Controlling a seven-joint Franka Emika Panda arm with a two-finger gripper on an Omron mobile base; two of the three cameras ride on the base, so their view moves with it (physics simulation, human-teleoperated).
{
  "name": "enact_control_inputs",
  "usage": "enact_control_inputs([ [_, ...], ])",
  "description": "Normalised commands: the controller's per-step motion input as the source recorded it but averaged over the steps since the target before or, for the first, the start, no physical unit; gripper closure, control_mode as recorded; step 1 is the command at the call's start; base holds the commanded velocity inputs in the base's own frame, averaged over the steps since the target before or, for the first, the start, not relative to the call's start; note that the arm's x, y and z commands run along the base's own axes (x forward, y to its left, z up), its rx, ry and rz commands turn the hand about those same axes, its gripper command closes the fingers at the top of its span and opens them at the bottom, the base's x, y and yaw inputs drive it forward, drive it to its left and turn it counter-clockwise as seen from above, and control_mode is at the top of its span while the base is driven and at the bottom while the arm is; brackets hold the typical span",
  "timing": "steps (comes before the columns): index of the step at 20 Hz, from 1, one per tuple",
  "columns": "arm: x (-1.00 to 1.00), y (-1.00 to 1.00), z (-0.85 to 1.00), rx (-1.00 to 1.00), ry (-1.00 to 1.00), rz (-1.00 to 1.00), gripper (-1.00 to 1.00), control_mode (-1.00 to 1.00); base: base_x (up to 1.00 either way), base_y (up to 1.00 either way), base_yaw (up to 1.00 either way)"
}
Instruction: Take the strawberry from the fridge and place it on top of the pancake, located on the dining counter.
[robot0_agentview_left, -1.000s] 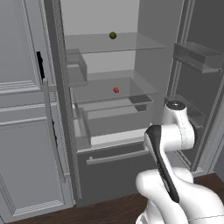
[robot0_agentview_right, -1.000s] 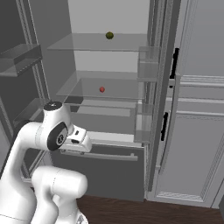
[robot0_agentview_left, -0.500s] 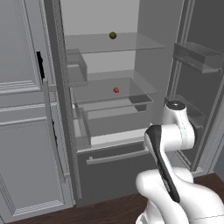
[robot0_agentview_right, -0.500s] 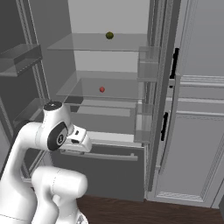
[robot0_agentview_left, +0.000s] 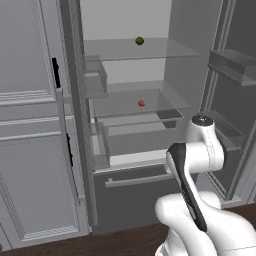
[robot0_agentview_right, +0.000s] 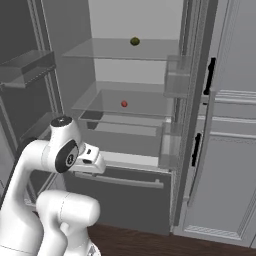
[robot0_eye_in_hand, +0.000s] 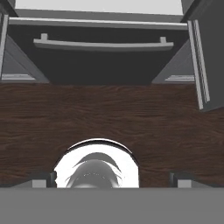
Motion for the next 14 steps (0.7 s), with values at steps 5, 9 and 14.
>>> enact_control_inputs([
  [5, 0.00, 0.00, 0.00, 0.00, 0.00, 0.00, -1.00, 1.00, 0.26, 0.10, -0.08],
  [9, 0.00, 0.00, 0.00, 0.00, 0.00, 0.00, -1.00, 1.00, 0.68, 0.00, -0.13],
  [14, 0.00, 0.00, 0.00, 0.00, 0.00, 0.00, -1.00, 1.00, 0.70, 0.00, -0.09],
])
